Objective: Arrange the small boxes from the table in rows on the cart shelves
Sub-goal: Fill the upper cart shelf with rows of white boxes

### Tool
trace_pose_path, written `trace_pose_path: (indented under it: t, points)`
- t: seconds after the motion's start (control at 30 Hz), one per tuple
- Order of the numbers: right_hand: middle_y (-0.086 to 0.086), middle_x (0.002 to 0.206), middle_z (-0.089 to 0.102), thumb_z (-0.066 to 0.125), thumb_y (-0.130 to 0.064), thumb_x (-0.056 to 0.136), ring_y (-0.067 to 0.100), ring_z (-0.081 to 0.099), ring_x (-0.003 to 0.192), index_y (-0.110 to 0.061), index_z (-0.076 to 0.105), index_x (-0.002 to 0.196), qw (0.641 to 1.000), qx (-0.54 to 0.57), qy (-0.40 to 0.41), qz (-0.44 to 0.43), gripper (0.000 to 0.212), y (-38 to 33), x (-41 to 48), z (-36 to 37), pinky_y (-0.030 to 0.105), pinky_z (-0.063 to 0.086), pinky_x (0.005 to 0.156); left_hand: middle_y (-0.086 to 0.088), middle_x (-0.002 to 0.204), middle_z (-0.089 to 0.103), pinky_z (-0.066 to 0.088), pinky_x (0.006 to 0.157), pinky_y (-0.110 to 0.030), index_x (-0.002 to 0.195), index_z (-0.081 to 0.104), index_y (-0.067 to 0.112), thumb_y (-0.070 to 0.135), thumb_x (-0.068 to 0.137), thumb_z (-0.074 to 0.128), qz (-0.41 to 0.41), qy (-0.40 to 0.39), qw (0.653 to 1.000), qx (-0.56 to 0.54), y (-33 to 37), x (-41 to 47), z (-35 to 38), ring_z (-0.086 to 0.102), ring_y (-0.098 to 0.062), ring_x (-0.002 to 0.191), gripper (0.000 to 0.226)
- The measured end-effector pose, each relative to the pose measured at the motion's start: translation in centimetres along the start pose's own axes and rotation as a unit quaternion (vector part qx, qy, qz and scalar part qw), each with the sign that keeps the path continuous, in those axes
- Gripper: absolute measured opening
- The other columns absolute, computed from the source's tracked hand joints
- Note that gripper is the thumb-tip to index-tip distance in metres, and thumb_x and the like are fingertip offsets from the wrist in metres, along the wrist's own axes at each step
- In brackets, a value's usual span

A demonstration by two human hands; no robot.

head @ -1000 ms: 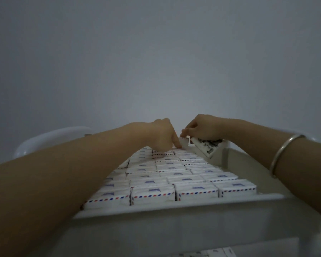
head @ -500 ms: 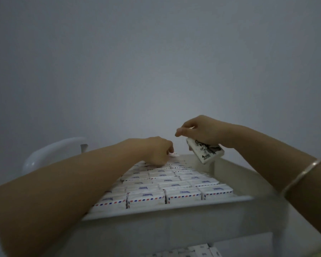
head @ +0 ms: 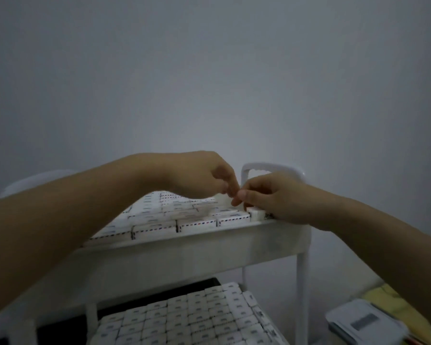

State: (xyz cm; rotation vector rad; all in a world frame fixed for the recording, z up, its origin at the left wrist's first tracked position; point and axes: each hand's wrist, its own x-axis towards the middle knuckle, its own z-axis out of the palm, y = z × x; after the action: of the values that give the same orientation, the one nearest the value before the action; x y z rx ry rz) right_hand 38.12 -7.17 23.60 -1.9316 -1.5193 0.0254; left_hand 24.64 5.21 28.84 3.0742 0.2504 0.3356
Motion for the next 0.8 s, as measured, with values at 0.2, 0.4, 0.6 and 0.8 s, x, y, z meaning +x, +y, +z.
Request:
trace_pose_path:
  t: [0.2,0.4,0.6,0.8]
  points:
    - [-0.008,0.089,0.07,0.04,-0.033,0.103,0.0,0.059,0.076,-0.025,0.072,0.092,0.997,0.05,0.002,0.058,0.035,0.2,-0.6,-1.0,0.014,0.042,0.064,0.014,0.125,0.063,0.043,0.105,-0.029,0.13,0.055,0.035,0.015,0.097,0.044,0.002,-0.023,1.0,-0.013,-0.3,-1.3,2.1,0.054,-0.002,0.117,0.04]
    - [-0.001,0.094,0.072,0.041,-0.031,0.102,0.008,0.062,0.082,-0.024,0.071,0.096,0.993,0.092,-0.002,0.068,0.032,0.6,-1.1,-1.5,0.018,0.049,0.075,0.015,0.125,0.062,0.04,0.104,-0.024,0.121,0.062,0.038,0.012,0.1,0.041,0.037,0.012,0.999,-0.015,-0.7,-2.6,3.0,0.053,0.0,0.114,0.04]
    - [-0.016,0.105,0.069,0.067,-0.033,0.087,-0.001,0.061,0.099,-0.034,0.068,0.11,0.992,0.025,-0.121,0.017,0.023,0.6,-1.7,-2.6,0.018,0.046,0.089,0.01,0.13,0.058,0.034,0.095,-0.017,0.126,0.06,0.033,0.01,0.098,0.043,0.021,0.065,0.998,0.009,-0.6,-3.2,3.6,0.05,-0.006,0.115,0.04]
    - [-0.002,0.096,0.072,0.075,-0.03,0.081,0.009,0.064,0.092,-0.026,0.074,0.091,0.999,-0.011,-0.037,0.001,0.011,0.9,-0.8,-1.7,0.019,0.045,0.078,0.009,0.133,0.053,0.044,0.101,-0.025,0.115,0.063,0.032,0.006,0.092,0.049,0.046,0.22,0.974,-0.034,-0.8,-6.2,3.0,0.048,-0.002,0.12,0.038]
